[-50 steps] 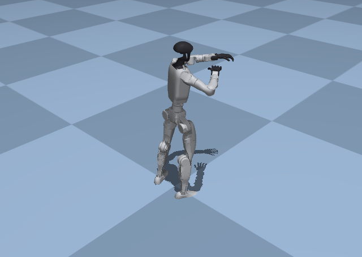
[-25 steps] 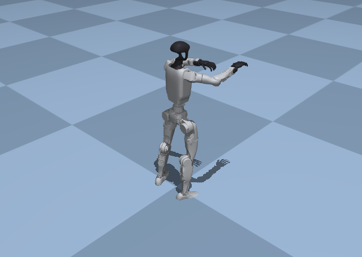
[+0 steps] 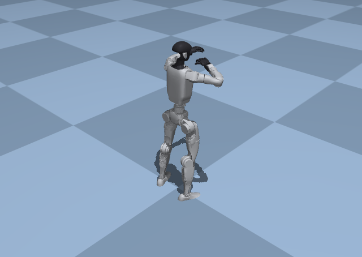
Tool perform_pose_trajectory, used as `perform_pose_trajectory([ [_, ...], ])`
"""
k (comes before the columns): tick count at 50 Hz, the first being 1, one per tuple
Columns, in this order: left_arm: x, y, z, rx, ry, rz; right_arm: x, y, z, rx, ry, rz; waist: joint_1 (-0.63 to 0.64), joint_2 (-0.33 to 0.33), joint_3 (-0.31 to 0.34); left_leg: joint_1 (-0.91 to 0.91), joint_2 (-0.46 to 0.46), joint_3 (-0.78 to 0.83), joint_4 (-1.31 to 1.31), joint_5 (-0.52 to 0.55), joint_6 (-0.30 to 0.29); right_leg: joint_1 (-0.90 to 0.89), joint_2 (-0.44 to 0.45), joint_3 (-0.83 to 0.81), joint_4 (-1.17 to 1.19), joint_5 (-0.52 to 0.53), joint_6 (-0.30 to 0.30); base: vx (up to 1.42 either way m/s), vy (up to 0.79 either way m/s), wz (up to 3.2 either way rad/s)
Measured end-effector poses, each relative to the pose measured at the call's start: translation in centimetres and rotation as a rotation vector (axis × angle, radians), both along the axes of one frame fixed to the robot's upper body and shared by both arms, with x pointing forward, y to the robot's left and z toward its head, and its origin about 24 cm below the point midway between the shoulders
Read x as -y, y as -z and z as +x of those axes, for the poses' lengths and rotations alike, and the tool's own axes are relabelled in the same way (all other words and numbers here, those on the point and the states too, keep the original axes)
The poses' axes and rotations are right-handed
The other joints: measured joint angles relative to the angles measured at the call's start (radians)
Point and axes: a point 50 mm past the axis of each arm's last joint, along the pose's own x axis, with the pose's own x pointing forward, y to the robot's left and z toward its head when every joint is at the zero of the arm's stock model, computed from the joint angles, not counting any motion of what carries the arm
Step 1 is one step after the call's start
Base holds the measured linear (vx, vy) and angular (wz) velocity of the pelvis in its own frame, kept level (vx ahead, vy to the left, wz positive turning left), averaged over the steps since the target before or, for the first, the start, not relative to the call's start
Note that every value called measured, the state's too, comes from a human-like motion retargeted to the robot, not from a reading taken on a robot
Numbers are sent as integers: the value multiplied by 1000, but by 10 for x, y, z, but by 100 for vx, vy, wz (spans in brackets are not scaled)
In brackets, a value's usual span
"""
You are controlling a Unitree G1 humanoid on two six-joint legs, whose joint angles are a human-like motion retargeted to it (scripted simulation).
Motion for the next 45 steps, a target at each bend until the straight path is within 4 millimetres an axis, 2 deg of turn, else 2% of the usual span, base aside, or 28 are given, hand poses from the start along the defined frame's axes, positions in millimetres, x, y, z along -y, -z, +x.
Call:
perform_pose_trajectory([
  [2,1,2,3,-5,-5,-9,1,-3,-5,14,-20,14,-12,-1,-2,-2,-3,-5,-1,2,-3,1,-3,-5,-2,1,0,0,0,0],
  [5,17,5,9,-31,46,-15,6,-7,-1,31,20,9,-22,-5,-3,-6,-6,-16,-5,6,-8,4,-6,-17,-4,2,-3,-1,2,12],
  [8,50,6,12,-78,168,-2,19,-9,20,39,157,-29,-17,-11,-3,-8,-7,-27,-8,10,-13,7,-7,-29,-2,2,-9,-2,2,20],
  [11,92,10,8,-131,335,37,38,-6,53,21,353,-84,-2,-20,-9,-11,-6,-38,-8,10,-17,9,-7,-40,1,1,-16,-1,1,20],
  [14,135,16,-7,-166,530,105,65,-1,90,-14,574,-135,21,-30,-18,-13,-3,-47,-7,9,-20,11,-6,-49,6,-1,-24,0,0,12],
  [17,172,21,-32,-179,729,186,95,9,124,-57,786,-153,49,-41,-28,-16,0,-53,-4,7,-21,12,-4,-56,11,-3,-29,0,0,0],
  [20,195,30,-59,-229,897,250,121,20,148,-82,959,-181,78,-53,-39,-20,3,-56,0,4,-20,11,-3,-58,14,-3,-31,0,0,0],
  [22,199,34,-72,-255,958,253,131,24,154,-111,1021,-167,97,-56,-42,-21,5,-56,2,1,-20,11,-1,-58,15,-3,-30,0,0,0],
  [25,192,42,-83,-301,981,242,133,25,155,-92,1028,-160,120,-61,-47,-21,6,-53,4,-1,-17,10,1,-55,15,-2,-26,0,0,0],
  [27,177,46,-82,-328,942,227,122,25,150,-54,960,-164,129,-61,-48,-20,7,-49,4,-2,-15,8,1,-50,14,-1,-22,0,0,0],
  [30,146,51,-72,-351,829,217,96,24,135,33,787,-200,131,-60,-49,-18,7,-40,4,-2,-11,5,2,-41,14,0,-16,0,0,0],
  [34,95,46,-51,-316,585,194,60,25,98,-47,512,-170,124,-46,-43,-10,8,-23,4,-5,-6,2,4,-24,15,-1,-4,0,-1,-21],
  [37,58,38,-37,-296,407,174,42,31,71,-144,344,-178,109,-34,-38,-5,11,-8,4,-6,-3,-4,8,-9,17,0,0,-1,-2,-28],
  [41,19,23,-25,-239,206,129,30,42,45,-290,208,-195,78,-16,-32,1,18,14,4,-5,-2,-14,17,14,18,1,0,-2,-3,-32],
  [45,-5,6,-17,-166,53,97,28,51,32,-362,164,-235,38,2,-24,7,21,33,3,-4,-2,-22,22,35,18,3,0,-3,-1,-30],
])
